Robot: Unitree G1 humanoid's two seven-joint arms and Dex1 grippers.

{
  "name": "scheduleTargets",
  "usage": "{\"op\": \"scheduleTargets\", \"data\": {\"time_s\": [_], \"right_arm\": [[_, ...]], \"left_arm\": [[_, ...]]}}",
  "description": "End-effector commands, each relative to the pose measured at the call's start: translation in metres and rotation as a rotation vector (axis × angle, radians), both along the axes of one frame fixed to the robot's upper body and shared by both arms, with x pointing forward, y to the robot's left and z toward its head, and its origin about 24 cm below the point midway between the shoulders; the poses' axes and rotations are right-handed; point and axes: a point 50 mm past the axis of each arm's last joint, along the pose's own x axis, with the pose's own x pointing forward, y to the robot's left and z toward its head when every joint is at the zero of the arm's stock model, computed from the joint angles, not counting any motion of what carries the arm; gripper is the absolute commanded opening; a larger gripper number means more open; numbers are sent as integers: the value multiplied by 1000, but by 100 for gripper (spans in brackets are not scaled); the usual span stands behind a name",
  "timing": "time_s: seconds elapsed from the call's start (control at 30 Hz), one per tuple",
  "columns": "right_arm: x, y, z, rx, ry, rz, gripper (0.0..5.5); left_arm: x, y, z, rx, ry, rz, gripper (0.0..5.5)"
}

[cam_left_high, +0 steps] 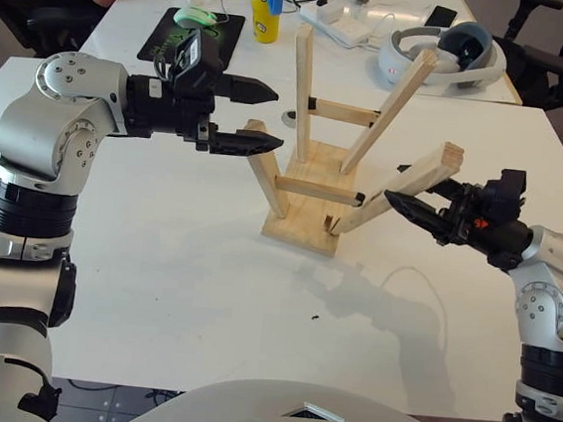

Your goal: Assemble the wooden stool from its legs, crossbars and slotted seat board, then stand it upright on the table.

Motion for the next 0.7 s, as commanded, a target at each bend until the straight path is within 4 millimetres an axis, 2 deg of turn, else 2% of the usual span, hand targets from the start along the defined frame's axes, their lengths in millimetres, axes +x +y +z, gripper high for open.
{"op": "scheduleTargets", "data": {"time_s": [0.03,0.27,0.37,0.47,0.6,0.7], "right_arm": [[-11,-10,-27,-107,140,4,207],[-14,-12,-40,-119,195,24,207],[-10,-15,-39,-129,201,28,207],[-2,-16,-32,-135,197,43,207],[13,-16,-7,-140,170,69,207],[17,-14,3,-168,171,81,207]], "left_arm": [[2,3,6,13,-28,17,342],[2,3,6,7,-27,25,342],[3,3,7,6,-30,25,342],[2,3,6,1,-32,32,342],[0,4,6,-21,-38,50,342],[-1,5,7,-27,-47,68,342]]}}
